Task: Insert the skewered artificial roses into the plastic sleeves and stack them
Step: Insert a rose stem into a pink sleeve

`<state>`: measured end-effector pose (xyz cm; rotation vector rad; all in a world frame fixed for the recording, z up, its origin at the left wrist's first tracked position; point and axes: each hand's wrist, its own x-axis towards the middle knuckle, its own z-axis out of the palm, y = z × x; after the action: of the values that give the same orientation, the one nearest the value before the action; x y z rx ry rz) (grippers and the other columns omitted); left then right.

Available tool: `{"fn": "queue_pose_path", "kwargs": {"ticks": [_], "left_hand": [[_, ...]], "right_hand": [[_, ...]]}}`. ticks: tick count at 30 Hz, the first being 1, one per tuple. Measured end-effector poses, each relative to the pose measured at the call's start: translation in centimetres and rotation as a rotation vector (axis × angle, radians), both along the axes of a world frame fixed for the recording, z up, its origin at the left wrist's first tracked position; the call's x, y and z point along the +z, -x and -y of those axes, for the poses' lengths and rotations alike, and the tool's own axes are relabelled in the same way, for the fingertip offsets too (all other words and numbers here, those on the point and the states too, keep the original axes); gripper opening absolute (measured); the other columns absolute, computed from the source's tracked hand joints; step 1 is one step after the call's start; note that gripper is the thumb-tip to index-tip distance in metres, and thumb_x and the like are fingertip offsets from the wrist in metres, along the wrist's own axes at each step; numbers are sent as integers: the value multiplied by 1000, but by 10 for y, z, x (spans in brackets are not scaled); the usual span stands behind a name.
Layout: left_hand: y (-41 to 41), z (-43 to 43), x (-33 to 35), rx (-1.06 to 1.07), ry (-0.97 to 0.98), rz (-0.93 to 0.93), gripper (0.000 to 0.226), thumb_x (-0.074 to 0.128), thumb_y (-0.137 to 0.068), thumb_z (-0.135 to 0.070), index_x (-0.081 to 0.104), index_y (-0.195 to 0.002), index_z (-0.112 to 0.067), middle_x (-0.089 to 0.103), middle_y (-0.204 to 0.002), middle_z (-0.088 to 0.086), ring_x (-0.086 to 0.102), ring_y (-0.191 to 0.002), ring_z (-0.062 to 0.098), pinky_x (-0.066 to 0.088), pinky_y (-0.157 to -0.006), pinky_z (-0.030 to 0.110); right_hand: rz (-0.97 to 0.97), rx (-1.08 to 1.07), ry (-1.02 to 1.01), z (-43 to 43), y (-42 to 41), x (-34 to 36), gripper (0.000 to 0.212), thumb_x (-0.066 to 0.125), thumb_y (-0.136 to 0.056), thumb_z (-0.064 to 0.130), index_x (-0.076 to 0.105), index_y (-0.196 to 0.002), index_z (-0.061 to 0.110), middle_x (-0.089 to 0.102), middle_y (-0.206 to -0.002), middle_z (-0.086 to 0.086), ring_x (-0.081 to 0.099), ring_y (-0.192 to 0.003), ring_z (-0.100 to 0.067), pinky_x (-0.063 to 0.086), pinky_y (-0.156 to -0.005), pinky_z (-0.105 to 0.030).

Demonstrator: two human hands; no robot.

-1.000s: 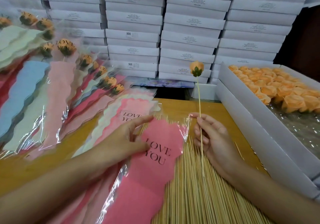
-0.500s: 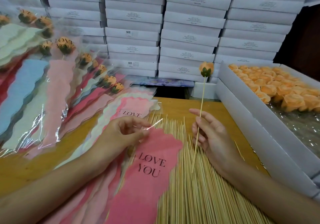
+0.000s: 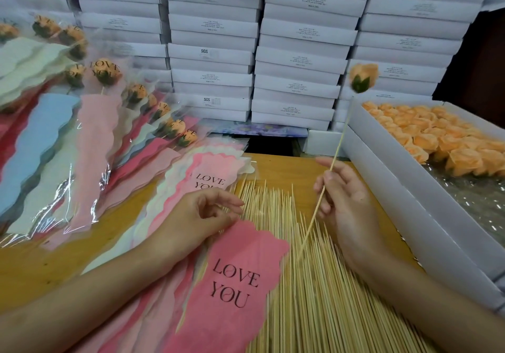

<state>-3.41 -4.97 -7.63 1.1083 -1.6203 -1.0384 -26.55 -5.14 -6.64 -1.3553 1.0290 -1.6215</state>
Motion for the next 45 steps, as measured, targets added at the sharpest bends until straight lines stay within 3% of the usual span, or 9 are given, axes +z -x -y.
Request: {"fn": "queue_pose_path", "kwargs": {"ticks": [2, 7, 11, 16, 27, 30, 35, 42, 45], "left_hand": [[-1, 0, 1, 17, -7, -54, 6, 69, -85, -1, 69, -90, -5, 66, -72, 5, 54, -65, 24, 43, -55, 21], [-1, 0, 0, -26, -3, -113, 13, 70, -81, 3, 61, -90, -1, 55, -58, -2, 45, -43, 6, 38, -42, 14], [-2, 2, -2, -26, -2, -126, 19, 70, -79, 2, 62, -96, -2, 51, -57, -1, 44, -47, 12, 37, -45, 18], [0, 3, -2, -45, 42, -88, 4, 67, -83, 5, 63, -84, 4, 57, -54, -4, 49, -43, 2, 40, -45, 11], [-1, 2, -3, -17, 92, -43, 4, 68, -85, -1, 66, -82, -2, 60, -63, 10, 48, -52, 16, 39, -47, 14], [0, 1, -2, -27, 94, -63, 5, 67, -85, 0, 65, -81, -1, 60, -63, 10, 48, -48, 11, 40, -44, 14], [1, 0, -1, -65, 99, -82, 4, 64, -86, 5, 63, -83, 3, 61, -59, -6, 52, -51, -2, 39, -49, 8], [2, -3, 3, -59, 109, -84, 4, 64, -86, 4, 62, -83, 2, 60, -57, -6, 50, -50, -1, 38, -49, 11], [2, -4, 4, -56, 112, -87, 3, 64, -86, 4, 62, -83, 3, 60, -57, -5, 50, -50, -1, 38, -48, 11]], "right_hand": [[3, -42, 44, 0, 0, 2, 23, 42, -104, 13, 56, -119, 21, 55, -71, 8, 41, -49, -4, 38, -46, -19], [1, -105, 96, 2, 2, 3, 16, 40, -104, 9, 50, -107, 21, 59, -73, 8, 50, -55, -7, 44, -50, -20], [6, -122, 93, 3, 3, 1, 16, 41, -103, 7, 49, -106, 21, 61, -80, 2, 59, -61, -8, 49, -53, -22], [14, -128, 102, 3, 3, 2, 15, 39, -104, 7, 48, -103, 19, 62, -81, 5, 64, -67, -8, 53, -55, -22], [88, 49, -23, -2, -2, 1, 14, 37, -103, 7, 50, -99, 12, 67, -75, 4, 65, -64, -11, 54, -54, -22], [91, 104, -42, -3, -5, 1, 14, 39, -102, 6, 50, -96, 11, 67, -74, 2, 65, -63, -12, 54, -54, -22], [-2, 183, -68, -6, -7, -1, 12, 42, -101, 8, 54, -100, 11, 69, -75, 1, 65, -64, -11, 55, -57, -23], [-169, 226, -128, -9, -9, -7, 11, 49, -100, 14, 58, -105, 17, 74, -84, -2, 64, -77, -18, 49, -70, -36], [-214, 244, -145, -9, -10, -8, 12, 50, -100, 14, 60, -102, 19, 74, -87, -3, 66, -79, -18, 49, -74, -29]]}}
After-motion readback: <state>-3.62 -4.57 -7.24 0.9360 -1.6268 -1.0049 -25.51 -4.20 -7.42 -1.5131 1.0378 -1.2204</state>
